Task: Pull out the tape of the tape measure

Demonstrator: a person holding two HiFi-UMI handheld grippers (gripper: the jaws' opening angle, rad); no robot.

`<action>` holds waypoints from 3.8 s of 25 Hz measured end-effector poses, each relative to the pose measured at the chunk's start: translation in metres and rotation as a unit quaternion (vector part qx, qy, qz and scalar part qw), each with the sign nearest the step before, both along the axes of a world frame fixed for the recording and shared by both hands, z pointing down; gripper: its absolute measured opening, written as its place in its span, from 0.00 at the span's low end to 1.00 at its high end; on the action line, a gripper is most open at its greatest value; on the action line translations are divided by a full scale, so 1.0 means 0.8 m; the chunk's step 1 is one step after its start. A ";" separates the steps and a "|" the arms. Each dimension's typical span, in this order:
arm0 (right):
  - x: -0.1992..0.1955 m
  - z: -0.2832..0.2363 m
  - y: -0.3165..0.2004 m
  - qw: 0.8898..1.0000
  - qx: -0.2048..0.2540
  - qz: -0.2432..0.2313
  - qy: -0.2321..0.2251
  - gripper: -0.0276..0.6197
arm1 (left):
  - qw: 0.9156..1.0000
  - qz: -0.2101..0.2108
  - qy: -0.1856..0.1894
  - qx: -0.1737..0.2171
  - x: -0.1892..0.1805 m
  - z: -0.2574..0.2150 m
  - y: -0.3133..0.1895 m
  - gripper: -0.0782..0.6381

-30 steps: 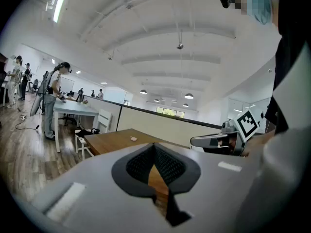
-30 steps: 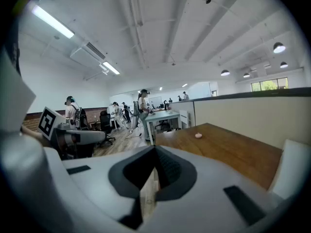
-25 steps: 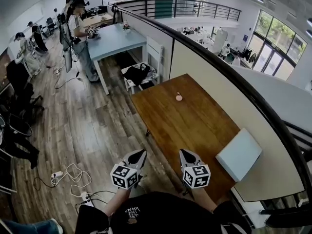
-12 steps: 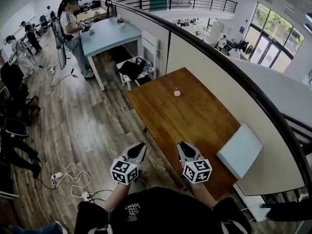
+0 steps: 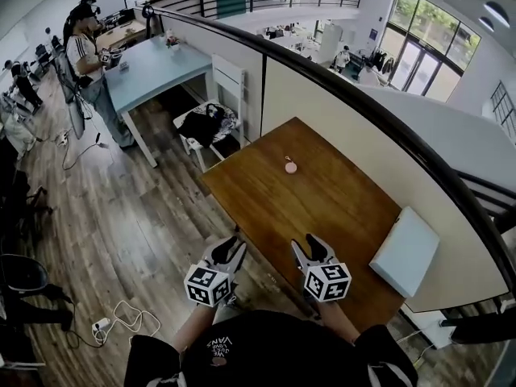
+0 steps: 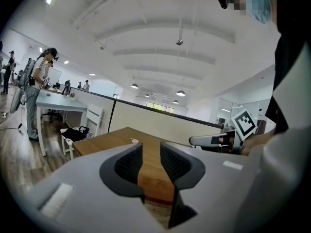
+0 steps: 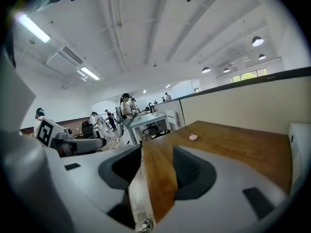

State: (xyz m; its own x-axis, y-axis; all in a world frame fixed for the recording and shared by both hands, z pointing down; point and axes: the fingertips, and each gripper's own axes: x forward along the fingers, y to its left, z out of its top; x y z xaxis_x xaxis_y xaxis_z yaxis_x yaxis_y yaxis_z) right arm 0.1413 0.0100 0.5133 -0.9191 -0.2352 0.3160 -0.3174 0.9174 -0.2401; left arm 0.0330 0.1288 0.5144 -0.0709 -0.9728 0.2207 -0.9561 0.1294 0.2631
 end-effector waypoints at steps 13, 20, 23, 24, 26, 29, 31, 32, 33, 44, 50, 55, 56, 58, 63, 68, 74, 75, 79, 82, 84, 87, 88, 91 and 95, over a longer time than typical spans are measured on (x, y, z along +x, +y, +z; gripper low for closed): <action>-0.160 0.017 -0.031 0.993 -0.009 0.115 0.016 0.31 | 0.995 0.098 -0.001 -0.009 -0.190 0.008 -0.046 0.25; -0.203 0.032 -0.048 0.987 -0.011 0.157 0.031 0.31 | 0.990 0.141 0.003 -0.010 -0.239 0.017 -0.071 0.25; -0.209 0.041 -0.062 0.985 -0.014 0.167 0.045 0.31 | 0.988 0.152 0.013 -0.011 -0.240 0.024 -0.083 0.25; -0.210 0.044 -0.068 0.984 -0.016 0.172 0.049 0.31 | 0.988 0.155 0.016 -0.013 -0.239 0.026 -0.089 0.25; -0.213 0.050 -0.083 0.982 -0.021 0.179 0.059 0.31 | 0.987 0.159 0.023 -0.017 -0.240 0.031 -0.099 0.25; -0.215 0.064 -0.109 0.979 -0.028 0.187 0.079 0.31 | 0.987 0.154 0.030 -0.021 -0.244 0.033 -0.113 0.25; -0.218 0.074 -0.129 0.977 -0.031 0.191 0.092 0.31 | 0.987 0.152 0.033 -0.026 -0.248 0.036 -0.124 0.25; -0.221 0.080 -0.141 0.976 -0.032 0.193 0.098 0.31 | 0.987 0.152 0.033 -0.029 -0.251 0.039 -0.131 0.25; -0.224 0.086 -0.153 0.975 -0.033 0.194 0.103 0.31 | 0.988 0.151 0.031 -0.031 -0.254 0.043 -0.139 0.25; -0.264 0.169 -0.287 0.968 -0.058 0.197 0.147 0.31 | 0.987 0.133 0.044 -0.078 -0.271 0.107 -0.238 0.25; -0.283 0.211 -0.335 0.964 -0.050 0.198 0.172 0.31 | 0.983 0.144 0.037 -0.112 -0.269 0.148 -0.281 0.25; -0.300 0.231 -0.358 0.962 -0.035 0.188 0.193 0.35 | 0.981 0.144 0.031 -0.125 -0.273 0.163 -0.311 0.25; -0.303 0.235 -0.360 0.962 -0.036 0.186 0.198 0.36 | 0.981 0.143 0.033 -0.127 -0.273 0.165 -0.315 0.25; -0.306 0.245 -0.361 0.959 -0.044 0.187 0.207 0.37 | 0.980 0.144 0.040 -0.128 -0.273 0.166 -0.321 0.25; -0.310 0.262 -0.368 0.946 -0.053 0.203 0.247 0.38 | 0.976 0.166 0.051 -0.132 -0.271 0.172 -0.324 0.25; -0.315 0.261 -0.370 0.946 -0.024 0.189 0.261 0.37 | 0.967 0.219 0.051 -0.123 -0.271 0.174 -0.330 0.25; -0.319 0.245 -0.353 0.952 0.024 0.088 0.294 0.37 | 0.958 0.263 0.030 -0.107 -0.289 0.162 -0.339 0.25; -0.317 0.239 -0.347 0.952 0.033 0.070 0.296 0.37 | 0.958 0.267 0.025 -0.105 -0.293 0.161 -0.340 0.25; -0.307 0.209 -0.319 0.947 0.077 0.004 0.312 0.37 | 0.953 0.287 0.001 -0.092 -0.299 0.149 -0.348 0.25; -0.299 0.178 -0.295 0.936 0.130 -0.053 0.322 0.37 | 0.946 0.314 -0.013 -0.080 -0.289 0.132 -0.355 0.28; -0.294 0.154 -0.279 0.923 0.178 -0.092 0.327 0.37 | 0.938 0.338 -0.024 -0.072 -0.276 0.123 -0.356 0.30; -0.283 0.119 -0.259 0.905 0.234 -0.131 0.331 0.37 | 0.921 0.384 -0.048 -0.054 -0.247 0.111 -0.353 0.34; -0.279 0.108 -0.254 0.899 0.250 -0.141 0.331 0.37 | 0.914 0.400 -0.054 -0.047 -0.236 0.105 -0.352 0.34; -0.269 0.071 -0.242 0.871 0.312 -0.167 0.341 0.37 | 0.891 0.447 -0.078 -0.021 -0.204 0.084 -0.350 0.34; -0.258 0.023 -0.221 0.835 0.384 -0.173 0.353 0.37 | 0.866 0.491 -0.096 0.012 -0.170 0.053 -0.338 0.34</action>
